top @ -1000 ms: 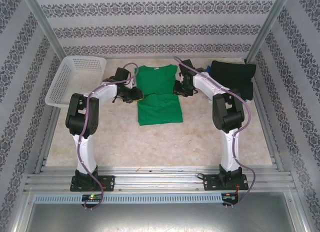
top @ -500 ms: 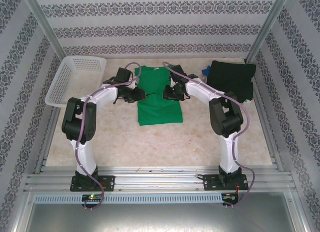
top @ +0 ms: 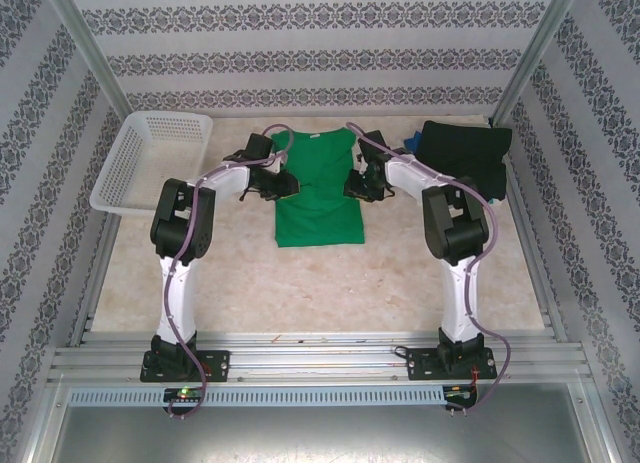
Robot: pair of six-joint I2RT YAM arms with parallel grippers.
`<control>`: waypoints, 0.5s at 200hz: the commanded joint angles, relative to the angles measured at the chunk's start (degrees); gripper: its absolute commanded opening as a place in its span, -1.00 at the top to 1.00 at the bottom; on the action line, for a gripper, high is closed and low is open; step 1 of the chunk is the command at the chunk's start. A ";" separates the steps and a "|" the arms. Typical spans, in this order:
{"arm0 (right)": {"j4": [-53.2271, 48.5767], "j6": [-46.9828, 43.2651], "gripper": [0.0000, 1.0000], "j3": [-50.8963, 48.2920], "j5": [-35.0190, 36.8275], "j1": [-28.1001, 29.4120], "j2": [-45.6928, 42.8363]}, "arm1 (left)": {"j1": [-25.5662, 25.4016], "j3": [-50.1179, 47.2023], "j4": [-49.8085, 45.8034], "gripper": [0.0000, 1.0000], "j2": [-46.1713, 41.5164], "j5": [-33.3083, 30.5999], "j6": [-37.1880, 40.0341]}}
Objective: Fold and stack the t-shirts
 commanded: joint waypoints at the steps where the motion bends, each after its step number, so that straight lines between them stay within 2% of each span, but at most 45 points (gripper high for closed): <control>1: 2.09 0.73 0.34 -4.30 1.73 3.49 -8.08 | -0.34 -2.96 0.92 0.53 -5.44 0.08 -0.07; 56: 12.60 7.06 0.33 -17.65 -1.12 10.36 -13.66 | -4.87 -25.67 8.31 0.53 -22.17 0.76 -3.04; 80: 16.44 9.06 0.33 -23.29 -1.36 10.55 -14.72 | -8.14 -32.90 11.58 0.53 -24.42 2.54 -5.10; 100: 15.61 8.39 0.34 -25.53 -0.05 10.29 -14.20 | -8.55 -39.11 15.88 0.55 -23.74 3.66 -6.77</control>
